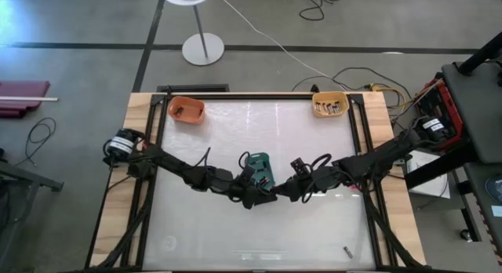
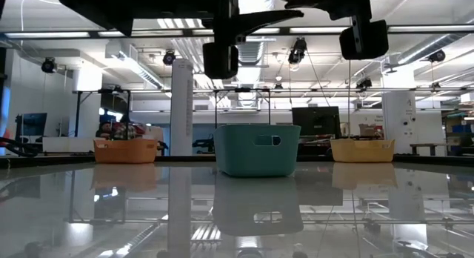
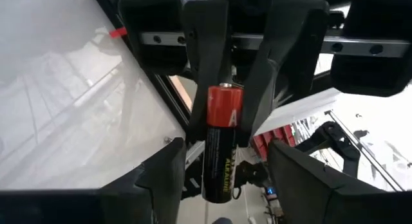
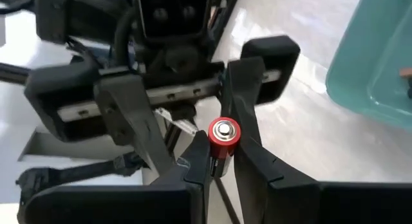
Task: Sort batteries
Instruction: Put the red battery into the orange bin
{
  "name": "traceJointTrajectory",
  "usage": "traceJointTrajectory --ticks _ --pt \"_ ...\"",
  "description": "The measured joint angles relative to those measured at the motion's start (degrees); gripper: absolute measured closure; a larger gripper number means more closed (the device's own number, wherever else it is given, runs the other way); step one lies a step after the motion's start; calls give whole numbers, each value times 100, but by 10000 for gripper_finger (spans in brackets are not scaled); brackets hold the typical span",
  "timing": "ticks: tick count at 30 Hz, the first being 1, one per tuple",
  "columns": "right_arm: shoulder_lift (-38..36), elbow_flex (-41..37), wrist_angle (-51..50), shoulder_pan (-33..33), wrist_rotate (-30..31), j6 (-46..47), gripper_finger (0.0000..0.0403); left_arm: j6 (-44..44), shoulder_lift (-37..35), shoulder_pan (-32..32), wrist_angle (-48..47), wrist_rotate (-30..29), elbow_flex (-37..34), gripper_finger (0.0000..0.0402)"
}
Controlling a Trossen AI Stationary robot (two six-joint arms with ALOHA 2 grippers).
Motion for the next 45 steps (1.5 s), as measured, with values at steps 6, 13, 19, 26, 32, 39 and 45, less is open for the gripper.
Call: traceJointTrajectory --ticks 6,13,19,26,32,39,45 --pt "-141 -2 -45 11 272 -105 364 82 -3 8 4 24 -19 227" --pt "-166 -2 -58 23 277 -127 363 82 -5 17 9 72 -22 245" --pt "-164 -2 -178 24 271 -136 363 84 -7 24 35 92 -24 247" --pt "-159 -2 -353 26 261 -100 362 148 -10 135 1 108 -24 247" --pt "-159 -2 -361 26 195 -76 364 165 -15 169 -87 375 -26 247" --pt "-159 -2 -362 26 186 -96 363 187 -16 176 -159 370 -26 249" --pt "-159 -2 -362 26 178 -131 361 318 -16 183 -170 367 -26 306"
